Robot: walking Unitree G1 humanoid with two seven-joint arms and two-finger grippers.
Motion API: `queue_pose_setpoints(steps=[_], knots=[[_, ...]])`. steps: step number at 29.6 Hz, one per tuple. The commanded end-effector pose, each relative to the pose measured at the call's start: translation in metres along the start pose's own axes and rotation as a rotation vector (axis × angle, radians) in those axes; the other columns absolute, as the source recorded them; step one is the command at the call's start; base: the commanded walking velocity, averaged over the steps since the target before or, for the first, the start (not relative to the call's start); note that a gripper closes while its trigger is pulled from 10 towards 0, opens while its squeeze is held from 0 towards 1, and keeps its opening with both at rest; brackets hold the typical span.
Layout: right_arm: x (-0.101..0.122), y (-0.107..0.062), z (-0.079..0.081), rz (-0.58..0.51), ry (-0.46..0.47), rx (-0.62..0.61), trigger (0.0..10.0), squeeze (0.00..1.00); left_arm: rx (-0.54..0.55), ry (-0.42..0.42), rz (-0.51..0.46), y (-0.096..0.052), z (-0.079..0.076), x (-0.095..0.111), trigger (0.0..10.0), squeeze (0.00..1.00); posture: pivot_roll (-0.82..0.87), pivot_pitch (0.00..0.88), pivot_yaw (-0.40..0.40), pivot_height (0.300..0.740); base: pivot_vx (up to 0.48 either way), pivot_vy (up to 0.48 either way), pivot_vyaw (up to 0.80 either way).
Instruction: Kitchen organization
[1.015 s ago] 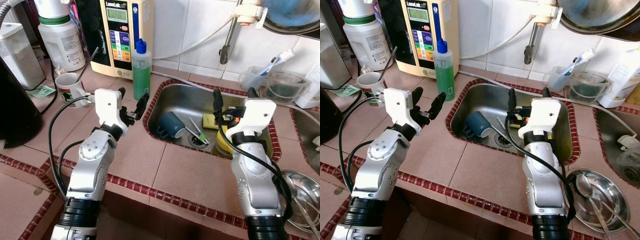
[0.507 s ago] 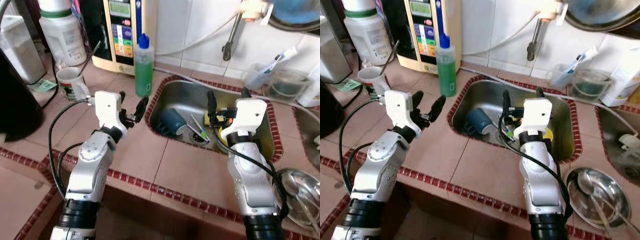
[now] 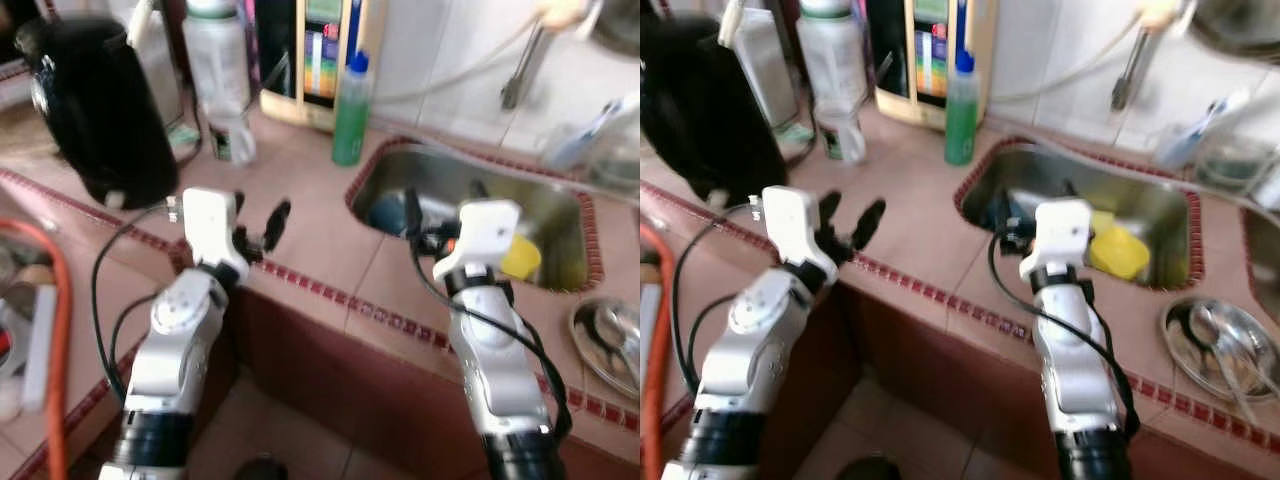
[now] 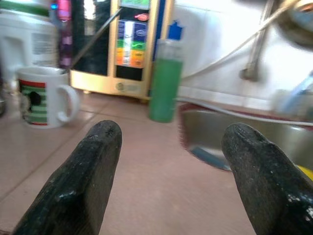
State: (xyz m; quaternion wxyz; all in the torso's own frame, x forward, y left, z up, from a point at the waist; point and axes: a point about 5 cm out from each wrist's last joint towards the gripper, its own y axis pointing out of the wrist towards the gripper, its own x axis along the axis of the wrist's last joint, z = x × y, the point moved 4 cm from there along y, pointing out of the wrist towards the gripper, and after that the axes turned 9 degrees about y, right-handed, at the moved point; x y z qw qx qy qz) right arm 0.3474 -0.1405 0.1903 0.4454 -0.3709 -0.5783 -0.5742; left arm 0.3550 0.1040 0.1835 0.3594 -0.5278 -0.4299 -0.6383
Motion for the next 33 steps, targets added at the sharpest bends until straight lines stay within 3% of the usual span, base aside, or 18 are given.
queue_pose_setpoints(steps=[1,8,18,25,33], knots=[[0.005,0.002,0.001,-0.022,-0.007,0.004,10.0,0.00,-0.008,0.019,-0.023,0.000,0.000,0.007,10.0,0.00,0.11,0.000,-0.031,0.740,0.000,0.000,0.00],[0.001,0.005,0.002,0.005,-0.011,0.003,10.0,0.00,-0.001,0.065,-0.023,0.001,0.001,0.007,10.0,0.00,0.12,0.000,-0.027,0.740,0.000,0.000,0.00],[0.000,0.008,-0.004,0.012,-0.017,-0.018,10.0,0.00,-0.047,0.147,-0.042,0.001,-0.006,0.007,10.0,0.00,0.12,0.000,-0.029,0.740,0.000,0.000,-0.75],[-0.001,0.009,-0.005,0.021,-0.030,-0.019,10.0,0.00,-0.077,0.144,-0.040,-0.001,-0.010,0.006,10.0,0.00,0.12,0.000,-0.031,0.740,0.000,0.000,-0.77],[-0.001,0.006,-0.002,0.008,-0.034,0.001,10.0,0.00,-0.105,0.141,-0.045,-0.004,-0.015,0.005,10.0,0.00,0.12,0.000,-0.034,0.740,0.000,-0.135,0.00]])
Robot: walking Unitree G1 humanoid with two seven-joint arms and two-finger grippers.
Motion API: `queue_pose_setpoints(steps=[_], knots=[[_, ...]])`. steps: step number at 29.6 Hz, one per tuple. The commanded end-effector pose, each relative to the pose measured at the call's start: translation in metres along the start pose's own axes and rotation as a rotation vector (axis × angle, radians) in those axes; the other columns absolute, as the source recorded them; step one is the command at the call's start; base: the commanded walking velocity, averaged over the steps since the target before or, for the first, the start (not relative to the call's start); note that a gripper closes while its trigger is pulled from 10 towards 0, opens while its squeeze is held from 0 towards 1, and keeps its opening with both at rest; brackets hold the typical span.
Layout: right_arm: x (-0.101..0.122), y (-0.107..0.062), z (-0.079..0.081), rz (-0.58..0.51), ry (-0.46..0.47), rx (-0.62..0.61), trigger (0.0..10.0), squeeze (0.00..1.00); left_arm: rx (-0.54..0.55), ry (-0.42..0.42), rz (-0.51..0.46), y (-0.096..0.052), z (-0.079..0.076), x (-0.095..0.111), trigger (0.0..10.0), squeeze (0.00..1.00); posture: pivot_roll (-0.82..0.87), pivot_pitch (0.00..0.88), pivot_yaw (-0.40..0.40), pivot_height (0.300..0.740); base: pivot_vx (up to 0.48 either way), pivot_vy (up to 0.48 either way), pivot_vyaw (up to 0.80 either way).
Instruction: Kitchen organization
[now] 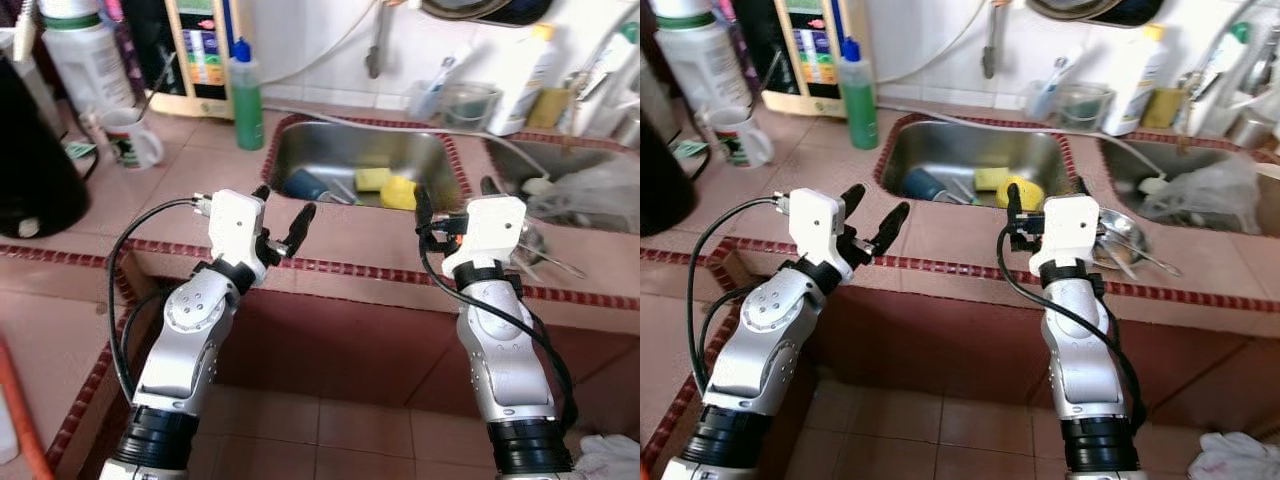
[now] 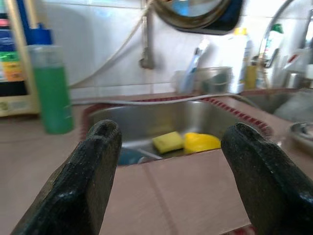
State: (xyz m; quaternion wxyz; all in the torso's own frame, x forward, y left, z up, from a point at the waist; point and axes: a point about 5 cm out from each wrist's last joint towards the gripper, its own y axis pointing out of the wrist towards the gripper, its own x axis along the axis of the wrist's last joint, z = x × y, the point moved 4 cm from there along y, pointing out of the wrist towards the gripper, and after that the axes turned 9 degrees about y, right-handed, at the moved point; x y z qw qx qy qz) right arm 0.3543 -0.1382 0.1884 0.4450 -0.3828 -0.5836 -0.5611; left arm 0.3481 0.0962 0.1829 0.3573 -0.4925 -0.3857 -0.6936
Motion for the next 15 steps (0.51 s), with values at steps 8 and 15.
queue_pose_setpoints(steps=[8,15], knots=[[0.0015,-0.0007,-0.0051,-0.008,-0.009,-0.011,10.0,0.00,-0.027,0.007,-0.016,-0.0004,-0.0053,0.0041,10.0,0.00,0.12,0.000,-0.031,0.740,0.000,-0.398,0.00],[0.0013,0.0002,-0.0056,-0.006,-0.010,-0.017,10.0,0.00,-0.021,0.002,-0.010,0.0002,-0.0038,0.0032,10.0,0.00,0.12,0.000,-0.032,0.740,0.000,-0.480,0.00]])
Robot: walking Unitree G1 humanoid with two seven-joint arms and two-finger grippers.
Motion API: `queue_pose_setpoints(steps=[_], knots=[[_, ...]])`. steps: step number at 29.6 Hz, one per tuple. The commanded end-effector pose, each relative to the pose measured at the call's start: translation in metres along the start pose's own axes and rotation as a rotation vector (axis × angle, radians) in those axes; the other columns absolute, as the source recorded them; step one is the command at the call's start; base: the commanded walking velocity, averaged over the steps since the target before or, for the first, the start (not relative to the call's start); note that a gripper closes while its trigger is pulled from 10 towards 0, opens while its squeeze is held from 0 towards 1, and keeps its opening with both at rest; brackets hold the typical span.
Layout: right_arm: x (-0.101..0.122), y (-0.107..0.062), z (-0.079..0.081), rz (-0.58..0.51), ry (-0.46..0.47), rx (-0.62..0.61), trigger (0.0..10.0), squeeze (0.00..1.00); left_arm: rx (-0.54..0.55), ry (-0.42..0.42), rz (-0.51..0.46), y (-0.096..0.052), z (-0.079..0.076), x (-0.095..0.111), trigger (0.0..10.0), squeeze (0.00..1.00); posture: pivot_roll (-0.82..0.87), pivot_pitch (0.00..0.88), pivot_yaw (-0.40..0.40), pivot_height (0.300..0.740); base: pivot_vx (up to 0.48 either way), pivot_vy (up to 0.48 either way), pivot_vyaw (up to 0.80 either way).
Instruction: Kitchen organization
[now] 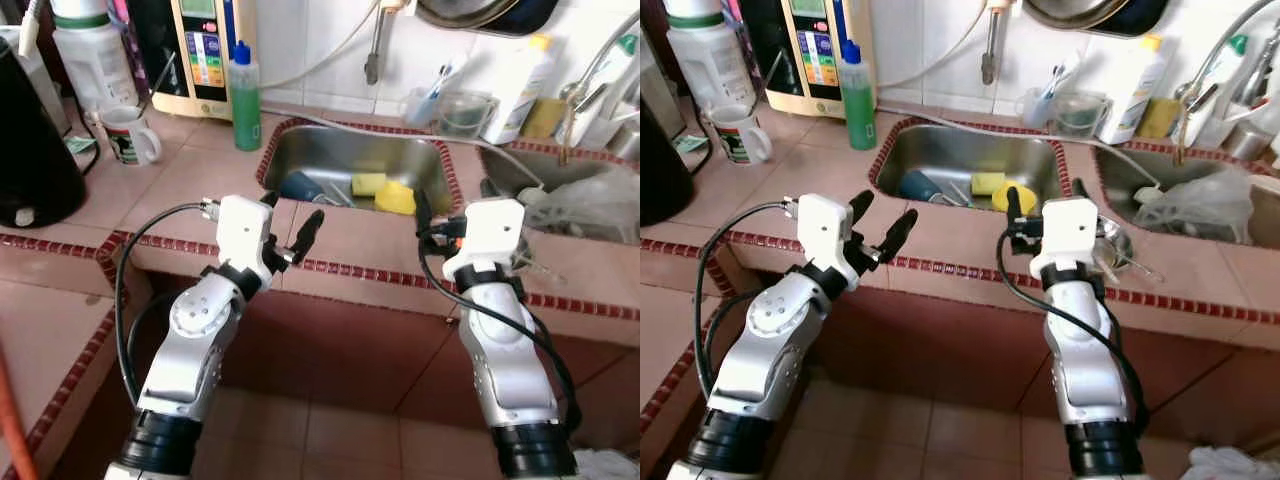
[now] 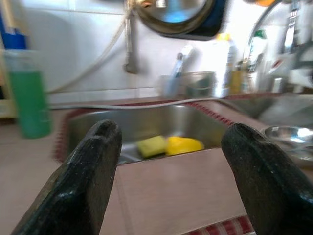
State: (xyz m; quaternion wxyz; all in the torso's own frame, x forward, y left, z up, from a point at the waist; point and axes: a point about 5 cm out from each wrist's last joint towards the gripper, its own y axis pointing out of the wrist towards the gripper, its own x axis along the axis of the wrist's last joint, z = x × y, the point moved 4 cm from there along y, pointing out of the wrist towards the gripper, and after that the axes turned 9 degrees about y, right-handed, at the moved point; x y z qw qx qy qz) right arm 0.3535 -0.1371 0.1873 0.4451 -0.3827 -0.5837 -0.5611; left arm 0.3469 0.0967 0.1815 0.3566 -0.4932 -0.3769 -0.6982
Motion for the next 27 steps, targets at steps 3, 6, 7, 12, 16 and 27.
queue_pose_setpoints(steps=[3,6,7,12,16,27], knots=[[0.0027,0.0019,-0.0066,-0.007,-0.012,-0.016,10.0,0.00,-0.004,-0.004,-0.016,0.0021,-0.0031,0.0050,10.0,0.00,0.12,0.000,-0.032,0.740,0.000,-0.480,0.00],[0.0025,0.0021,-0.0069,-0.006,-0.014,-0.014,10.0,0.00,-0.003,-0.003,-0.015,0.0022,-0.0030,0.0049,10.0,0.00,0.12,0.000,-0.034,0.740,0.000,-0.480,0.00],[0.0025,0.0021,-0.0070,-0.006,-0.015,-0.014,10.0,0.00,-0.003,-0.004,-0.014,0.0021,-0.0033,0.0049,10.0,0.00,0.12,0.000,-0.035,0.740,0.000,-0.480,0.00],[0.0026,0.0019,-0.0062,-0.005,-0.015,-0.010,10.0,0.00,-0.008,-0.006,-0.010,0.0012,-0.0043,0.0039,10.0,0.00,0.12,0.000,-0.034,0.740,0.000,-0.480,0.00],[0.0021,0.0010,-0.0055,-0.003,-0.017,-0.007,10.0,0.00,-0.010,-0.008,-0.010,0.0007,-0.0051,0.0040,10.0,0.00,0.12,0.000,-0.035,0.740,0.000,-0.480,0.00],[0.0002,-0.0003,-0.0047,0.007,-0.020,0.000,10.0,0.00,-0.026,-0.013,0.000,-0.0001,-0.0080,0.0019,10.0,0.00,0.12,0.000,-0.033,0.740,0.148,-0.418,0.00]])
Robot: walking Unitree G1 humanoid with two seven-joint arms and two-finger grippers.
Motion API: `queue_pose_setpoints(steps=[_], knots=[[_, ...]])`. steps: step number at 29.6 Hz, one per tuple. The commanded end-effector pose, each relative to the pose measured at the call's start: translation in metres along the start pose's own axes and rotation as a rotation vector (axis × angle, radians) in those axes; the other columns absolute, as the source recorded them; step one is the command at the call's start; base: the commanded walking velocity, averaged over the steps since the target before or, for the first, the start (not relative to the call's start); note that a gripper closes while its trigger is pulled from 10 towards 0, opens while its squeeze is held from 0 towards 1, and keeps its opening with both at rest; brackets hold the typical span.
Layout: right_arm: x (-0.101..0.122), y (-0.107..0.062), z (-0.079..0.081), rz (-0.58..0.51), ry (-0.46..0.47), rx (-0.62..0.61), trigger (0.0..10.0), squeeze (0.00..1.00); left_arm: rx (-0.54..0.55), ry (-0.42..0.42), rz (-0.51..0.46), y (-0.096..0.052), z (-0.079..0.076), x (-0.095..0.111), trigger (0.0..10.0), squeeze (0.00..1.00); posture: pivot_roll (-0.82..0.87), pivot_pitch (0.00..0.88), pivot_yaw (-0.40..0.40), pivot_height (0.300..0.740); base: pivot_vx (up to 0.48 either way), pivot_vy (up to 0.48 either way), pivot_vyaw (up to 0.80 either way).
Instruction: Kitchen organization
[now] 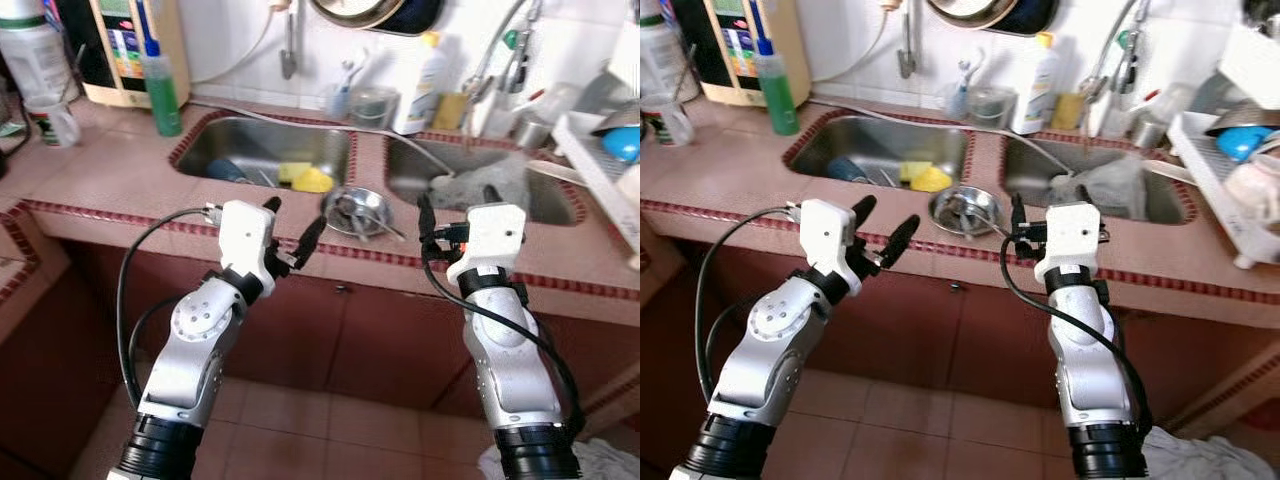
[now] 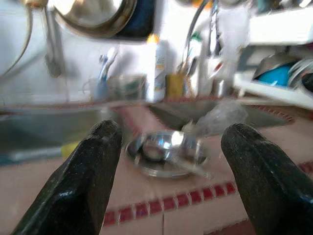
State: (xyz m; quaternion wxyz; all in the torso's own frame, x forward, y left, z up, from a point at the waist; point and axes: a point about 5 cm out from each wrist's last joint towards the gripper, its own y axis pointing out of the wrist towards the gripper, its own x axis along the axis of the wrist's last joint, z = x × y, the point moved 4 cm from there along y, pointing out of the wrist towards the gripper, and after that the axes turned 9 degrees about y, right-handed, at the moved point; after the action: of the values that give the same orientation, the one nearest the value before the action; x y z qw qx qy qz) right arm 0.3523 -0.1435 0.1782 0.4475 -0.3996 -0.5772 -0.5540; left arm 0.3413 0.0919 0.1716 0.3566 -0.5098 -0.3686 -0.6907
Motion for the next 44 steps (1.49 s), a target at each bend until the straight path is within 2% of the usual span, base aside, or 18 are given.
queue_pose_setpoints(steps=[1,5,11,12,13,14,21,22,23,24,27,31,34,35,38,44], knots=[[0.008,0.004,0.002,-0.026,-0.004,0.014,10.0,0.00,-0.011,0.008,-0.019,0.004,0.000,0.008,10.0,0.00,0.12,0.000,-0.033,0.740,0.390,-0.277,0.00],[0.004,0.002,0.005,-0.009,-0.008,0.033,10.0,0.00,-0.023,-0.022,-0.018,0.004,-0.003,0.007,10.0,0.00,0.12,0.000,-0.032,0.740,0.137,0.000,0.00],[-0.014,-0.010,0.008,0.064,0.025,0.059,10.0,0.00,-0.079,-0.017,0.008,-0.001,-0.013,0.001,10.0,0.00,0.12,0.000,-0.036,0.740,0.000,0.000,0.00],[-0.016,-0.011,0.008,0.074,0.034,0.061,10.0,0.60,-0.085,-0.020,0.011,-0.002,-0.013,0.001,10.0,0.00,0.12,0.000,-0.037,0.740,0.000,0.000,0.00],[-0.016,-0.011,0.008,0.074,0.034,0.061,10.0,0.60,-0.085,-0.020,0.011,-0.002,-0.013,0.001,10.0,0.00,0.12,0.000,-0.037,0.740,0.000,0.000,0.00],[-0.019,-0.015,0.009,0.089,0.049,0.071,10.0,1.00,-0.097,-0.024,0.016,-0.004,-0.015,-0.001,10.0,0.00,0.12,0.000,-0.037,0.740,0.000,0.000,0.00],[-0.027,-0.028,0.009,0.133,0.032,0.114,10.0,1.00,-0.122,-0.026,0.037,-0.008,-0.020,-0.004,10.0,0.00,0.11,0.036,-0.053,0.740,0.000,0.000,0.00],[-0.030,-0.031,0.007,0.144,0.005,0.117,10.0,1.00,-0.130,-0.021,0.048,-0.010,-0.021,-0.006,10.0,0.00,0.11,0.042,-0.055,0.740,0.000,0.000,0.00],[-0.032,-0.033,0.006,0.154,0.000,0.120,10.0,0.88,-0.133,-0.022,0.053,-0.011,-0.021,-0.007,10.0,0.00,0.11,0.048,-0.058,0.740,0.000,0.000,0.00],[-0.035,-0.035,0.004,0.164,-0.002,0.123,10.0,0.00,-0.141,-0.024,0.065,-0.013,-0.022,-0.009,10.0,0.00,0.10,0.055,-0.061,0.740,0.000,0.000,0.00],[-0.037,-0.037,0.000,0.174,0.000,0.123,10.0,0.00,-0.153,-0.017,0.084,-0.015,-0.025,-0.013,10.0,0.00,0.10,0.065,-0.063,0.740,0.000,0.000,0.00],[-0.049,-0.040,-0.008,0.224,-0.023,0.128,10.0,0.00,-0.196,0.024,0.123,-0.020,-0.036,-0.022,10.0,0.00,0.10,0.073,-0.064,0.740,0.000,0.000,0.00],[-0.054,-0.039,-0.010,0.243,-0.024,0.143,10.0,0.00,-0.211,0.017,0.132,-0.021,-0.042,-0.023,10.0,0.00,0.10,0.077,-0.064,0.740,0.000,0.000,0.00],[-0.058,-0.037,-0.011,0.258,-0.029,0.160,10.0,0.00,-0.225,0.016,0.137,-0.022,-0.048,-0.023,10.0,0.00,0.10,0.079,-0.064,0.740,0.000,0.000,0.00],[-0.062,-0.033,-0.011,0.277,-0.023,0.173,10.0,0.00,-0.240,0.008,0.142,-0.021,-0.054,-0.022,10.0,0.00,0.10,0.085,-0.065,0.740,0.000,0.000,0.00],[-0.061,-0.022,-0.006,0.280,-0.019,0.238,10.0,0.00,-0.249,0.023,0.133,-0.017,-0.058,-0.018,10.0,0.00,0.11,0.103,-0.070,0.740,0.000,0.000,0.00]])
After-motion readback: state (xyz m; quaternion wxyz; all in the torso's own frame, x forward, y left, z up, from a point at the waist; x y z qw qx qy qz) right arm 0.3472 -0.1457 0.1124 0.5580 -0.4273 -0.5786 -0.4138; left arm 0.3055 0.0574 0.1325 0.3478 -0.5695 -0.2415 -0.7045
